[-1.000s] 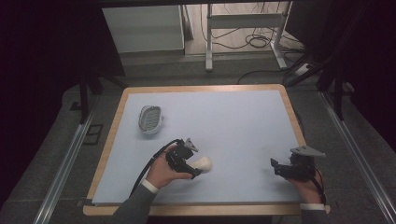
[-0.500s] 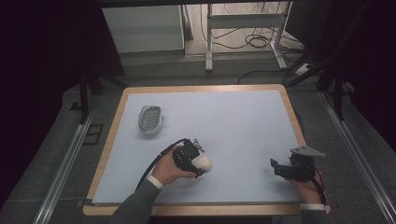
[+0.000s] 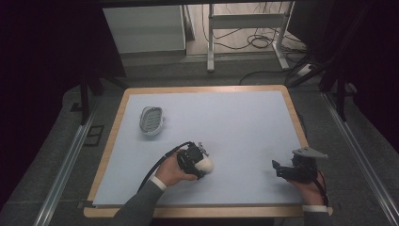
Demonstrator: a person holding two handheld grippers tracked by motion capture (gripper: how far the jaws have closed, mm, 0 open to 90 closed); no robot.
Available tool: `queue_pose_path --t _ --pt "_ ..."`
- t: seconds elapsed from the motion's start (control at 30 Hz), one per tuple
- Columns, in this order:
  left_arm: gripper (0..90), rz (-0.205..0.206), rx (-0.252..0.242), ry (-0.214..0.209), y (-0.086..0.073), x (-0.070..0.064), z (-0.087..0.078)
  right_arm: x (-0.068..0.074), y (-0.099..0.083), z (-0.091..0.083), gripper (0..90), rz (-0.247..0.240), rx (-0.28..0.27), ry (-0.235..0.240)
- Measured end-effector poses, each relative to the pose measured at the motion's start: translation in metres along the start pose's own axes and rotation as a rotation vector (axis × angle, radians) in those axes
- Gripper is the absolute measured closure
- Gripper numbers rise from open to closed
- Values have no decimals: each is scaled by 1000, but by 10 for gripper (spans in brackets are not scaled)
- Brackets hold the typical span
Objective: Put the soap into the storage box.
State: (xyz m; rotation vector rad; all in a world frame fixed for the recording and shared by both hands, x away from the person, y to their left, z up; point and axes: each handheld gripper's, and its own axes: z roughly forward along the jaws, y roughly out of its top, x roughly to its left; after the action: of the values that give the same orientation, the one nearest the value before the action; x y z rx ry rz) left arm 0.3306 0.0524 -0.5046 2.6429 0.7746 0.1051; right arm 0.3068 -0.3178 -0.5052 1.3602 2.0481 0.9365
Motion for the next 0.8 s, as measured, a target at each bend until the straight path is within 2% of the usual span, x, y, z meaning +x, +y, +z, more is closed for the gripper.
queue_pose_path --t 0.1,0.2,0.63,0.8 --pt "487 7 1 0 1 0 0 0 0 0 86 2 -1 -1" --pt "490 15 6 8 2 -2 0 -1 0 0 86 5 -1 -3" --pt "496 6 -1 2 1 1 -1 -3 -1 -1 86 11 0 -9" --pt "496 -12 -18 -10 0 5 -6 -3 -1 0 86 5 1 -10"
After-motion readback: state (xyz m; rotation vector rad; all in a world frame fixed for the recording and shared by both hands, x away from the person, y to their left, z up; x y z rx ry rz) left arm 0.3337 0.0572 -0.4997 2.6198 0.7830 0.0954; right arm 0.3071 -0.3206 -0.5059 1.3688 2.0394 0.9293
